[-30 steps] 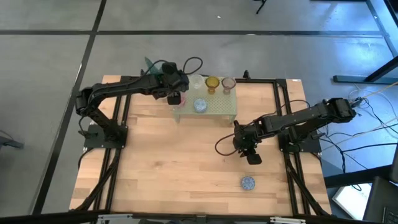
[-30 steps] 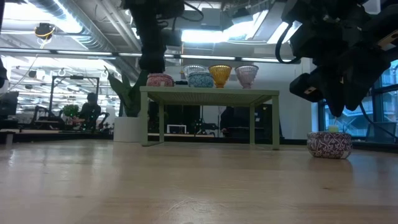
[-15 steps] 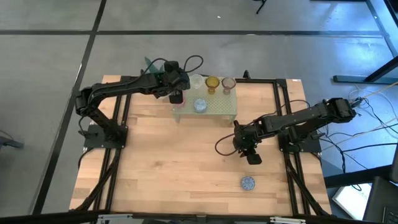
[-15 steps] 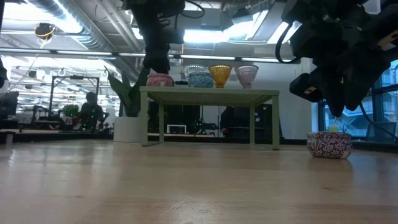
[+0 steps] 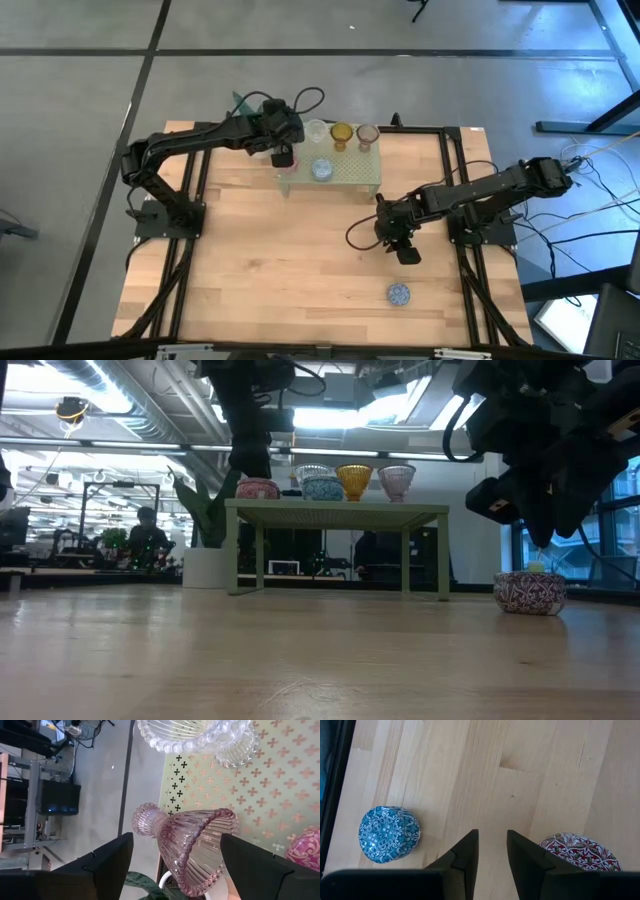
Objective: Pick & Place candle stick holders
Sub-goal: Adjust the pink glass candle holder
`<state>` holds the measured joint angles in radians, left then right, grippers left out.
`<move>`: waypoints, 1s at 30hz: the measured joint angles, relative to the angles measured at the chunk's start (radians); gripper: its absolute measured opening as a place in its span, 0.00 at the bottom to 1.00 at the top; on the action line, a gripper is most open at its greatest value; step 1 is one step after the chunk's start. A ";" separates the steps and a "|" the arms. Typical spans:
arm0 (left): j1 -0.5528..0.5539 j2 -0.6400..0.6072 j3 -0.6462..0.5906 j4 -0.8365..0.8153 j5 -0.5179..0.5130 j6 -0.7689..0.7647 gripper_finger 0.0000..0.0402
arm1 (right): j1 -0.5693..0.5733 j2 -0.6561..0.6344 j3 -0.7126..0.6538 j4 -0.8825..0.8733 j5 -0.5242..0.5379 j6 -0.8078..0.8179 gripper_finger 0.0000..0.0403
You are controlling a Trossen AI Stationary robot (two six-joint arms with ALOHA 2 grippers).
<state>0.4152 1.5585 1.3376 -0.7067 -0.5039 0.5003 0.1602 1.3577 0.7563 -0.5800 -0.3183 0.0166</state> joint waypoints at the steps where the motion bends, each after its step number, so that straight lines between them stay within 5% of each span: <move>1: 0.000 0.000 0.000 0.000 0.000 0.000 0.74 | 0.000 0.000 0.000 0.000 0.000 0.000 0.26; 30: 0.023 0.085 0.000 -0.002 -0.003 -0.006 0.59 | 0.000 0.000 0.000 0.001 0.000 0.000 0.26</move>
<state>0.4386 1.6432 1.3380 -0.7084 -0.5073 0.4945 0.1600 1.3579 0.7563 -0.5793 -0.3187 0.0166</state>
